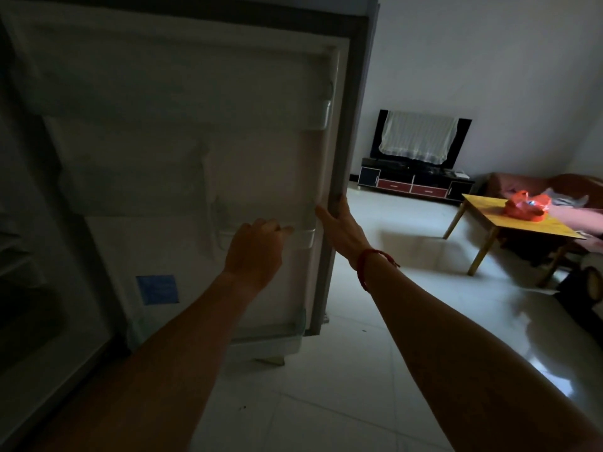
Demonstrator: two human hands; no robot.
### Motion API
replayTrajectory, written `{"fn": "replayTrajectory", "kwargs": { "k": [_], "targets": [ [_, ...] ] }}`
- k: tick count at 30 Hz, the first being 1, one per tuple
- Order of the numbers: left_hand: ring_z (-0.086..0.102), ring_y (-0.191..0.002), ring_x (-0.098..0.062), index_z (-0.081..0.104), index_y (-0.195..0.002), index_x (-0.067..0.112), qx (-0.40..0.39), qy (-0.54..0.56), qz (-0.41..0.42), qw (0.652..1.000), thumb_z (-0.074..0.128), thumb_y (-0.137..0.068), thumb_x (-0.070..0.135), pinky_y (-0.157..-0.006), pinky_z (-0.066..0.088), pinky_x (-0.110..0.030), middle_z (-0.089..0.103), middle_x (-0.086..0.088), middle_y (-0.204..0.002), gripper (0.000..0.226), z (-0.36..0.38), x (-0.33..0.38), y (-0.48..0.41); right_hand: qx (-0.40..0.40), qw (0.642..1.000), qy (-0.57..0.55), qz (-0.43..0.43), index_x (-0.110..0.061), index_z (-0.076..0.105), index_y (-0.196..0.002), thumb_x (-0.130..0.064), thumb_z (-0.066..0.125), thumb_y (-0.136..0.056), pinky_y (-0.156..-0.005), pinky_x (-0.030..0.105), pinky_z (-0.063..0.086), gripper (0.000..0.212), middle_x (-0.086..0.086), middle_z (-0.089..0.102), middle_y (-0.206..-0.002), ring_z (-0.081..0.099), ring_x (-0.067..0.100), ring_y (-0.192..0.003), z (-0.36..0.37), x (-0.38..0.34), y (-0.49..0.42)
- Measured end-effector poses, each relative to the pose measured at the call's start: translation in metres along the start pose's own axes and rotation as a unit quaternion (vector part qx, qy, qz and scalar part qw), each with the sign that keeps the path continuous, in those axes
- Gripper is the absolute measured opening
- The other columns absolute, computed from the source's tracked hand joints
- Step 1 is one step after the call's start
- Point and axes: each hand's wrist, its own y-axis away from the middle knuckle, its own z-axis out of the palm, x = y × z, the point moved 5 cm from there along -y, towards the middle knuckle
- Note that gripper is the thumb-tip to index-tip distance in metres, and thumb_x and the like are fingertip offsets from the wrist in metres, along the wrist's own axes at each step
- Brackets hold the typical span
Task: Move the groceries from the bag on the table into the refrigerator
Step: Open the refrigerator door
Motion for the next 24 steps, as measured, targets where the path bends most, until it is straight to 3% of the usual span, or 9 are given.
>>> {"fn": "replayTrajectory", "kwargs": {
  "k": [7,12,16,21,24],
  "targets": [
    [0.063,-0.086,-0.033,0.066,-0.119,0.012,-0.001,-0.004,0.010,1.000,0.071,-0.076,0.006,-0.072,0.049,-0.040,0.069,-0.011,-0.094,0.043,0.004,0.000,0.004,-0.008,1.000,0.012,0.004,-0.025,0.013,-0.155,-0.052,0.047,-0.097,-0.106,0.049,0.045,0.072,0.007,0.035,-0.156,0.045,0.034,-0.135,0.000,0.002,-0.009],
    [0.052,-0.116,-0.030,0.045,-0.142,0.011,-0.052,0.023,0.010,0.998,0.060,-0.089,0.025,-0.099,0.039,-0.042,0.057,-0.012,-0.126,0.057,0.002,0.001,0.012,0.000,1.000,0.017,0.006,-0.025,0.017,-0.154,-0.053,0.047,-0.097,-0.102,0.043,0.045,0.070,0.005,0.038,-0.154,0.047,0.031,-0.133,-0.003,0.001,-0.005],
    [0.049,-0.124,-0.033,0.041,-0.144,0.008,-0.047,0.035,0.008,0.998,0.064,-0.088,0.029,-0.106,0.036,-0.043,0.053,-0.016,-0.135,0.064,-0.016,0.001,0.026,0.012,1.000,0.021,-0.001,-0.023,0.024,-0.153,-0.046,0.047,-0.100,-0.095,0.036,0.044,0.063,0.006,0.041,-0.152,0.048,0.030,-0.132,-0.007,-0.007,0.007],
    [0.043,-0.130,-0.030,0.039,-0.145,0.009,-0.024,0.043,-0.007,0.999,0.059,-0.090,0.038,-0.106,0.034,-0.040,0.047,-0.012,-0.142,0.065,-0.052,-0.003,0.041,0.010,0.999,0.043,-0.025,-0.022,0.024,-0.152,-0.048,0.049,-0.098,-0.106,0.047,0.042,0.064,0.008,0.043,-0.151,0.046,0.032,-0.134,-0.007,-0.028,0.045],
    [0.043,-0.130,-0.032,0.039,-0.144,0.006,-0.015,0.034,-0.034,0.999,0.054,-0.091,0.045,-0.106,0.035,-0.043,0.046,-0.015,-0.143,0.067,-0.077,-0.008,0.060,-0.001,0.997,0.069,-0.038,-0.028,0.021,-0.153,-0.074,0.047,-0.081,-0.105,0.058,0.044,0.089,0.007,0.040,-0.154,0.045,0.034,-0.135,-0.002,-0.045,0.070]
  ]
}}
